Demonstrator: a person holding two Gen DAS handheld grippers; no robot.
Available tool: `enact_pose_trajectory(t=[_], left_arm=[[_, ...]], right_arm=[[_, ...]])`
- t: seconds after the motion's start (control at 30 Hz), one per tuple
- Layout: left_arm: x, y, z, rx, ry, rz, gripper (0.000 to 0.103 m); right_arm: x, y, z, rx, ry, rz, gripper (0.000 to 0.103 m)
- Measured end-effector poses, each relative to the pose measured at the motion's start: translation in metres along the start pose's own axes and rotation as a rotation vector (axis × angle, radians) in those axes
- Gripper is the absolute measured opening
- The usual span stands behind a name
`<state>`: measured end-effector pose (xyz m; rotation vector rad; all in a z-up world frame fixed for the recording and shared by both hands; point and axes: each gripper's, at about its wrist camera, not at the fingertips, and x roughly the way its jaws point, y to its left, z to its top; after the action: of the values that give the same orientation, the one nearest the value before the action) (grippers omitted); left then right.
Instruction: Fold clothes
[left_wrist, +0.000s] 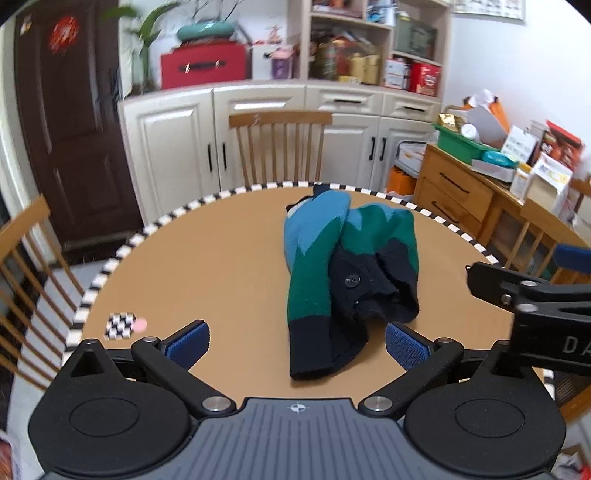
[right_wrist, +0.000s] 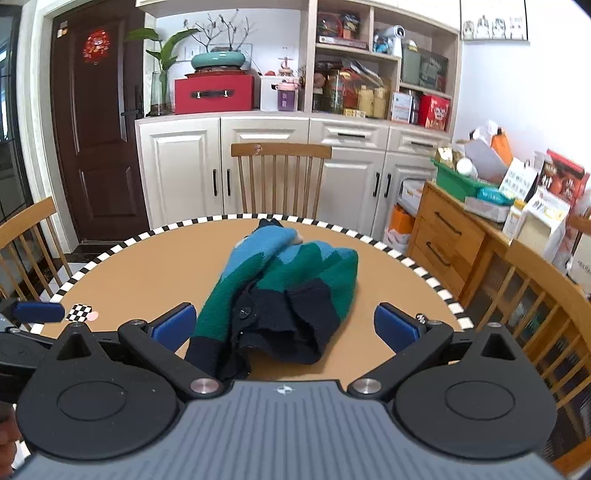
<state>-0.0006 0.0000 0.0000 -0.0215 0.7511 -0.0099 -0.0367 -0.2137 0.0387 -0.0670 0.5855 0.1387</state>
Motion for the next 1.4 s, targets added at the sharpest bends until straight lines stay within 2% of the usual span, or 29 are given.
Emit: enact_pose_trajectory(t=[0.2, 0.33, 0.4, 0.7, 1.4], left_arm=[[-0.004, 0.000, -0.004, 0.052, -0.036, 0.024, 0.103], [-0.007, 0.000, -0.006, 0.086, -0.060, 0.039, 0.103], [-0.006, -0.006, -0.007, 0.028, -0.033, 0.053, 0.103], [0.004, 0.011, 0.001, -0.051, 0.009, 0.040, 0.103], [0.005, 0.012, 0.005, -0.055, 0.038, 0.041, 0.103]], right_arm=[[0.015, -0.009, -0.001, 0.102, 0.063, 0.050, 0.103], [0.011, -0.007, -0.002, 0.085, 0.038, 0.027, 0.103], [0.011, -0.008, -0.003, 0.084, 0.038, 0.020, 0.103], [0.005, -0.016, -0.005, 0.118, 0.040, 0.013, 0.103], [0.012, -0.014, -0.007, 0.096, 0.066, 0.014, 0.103]])
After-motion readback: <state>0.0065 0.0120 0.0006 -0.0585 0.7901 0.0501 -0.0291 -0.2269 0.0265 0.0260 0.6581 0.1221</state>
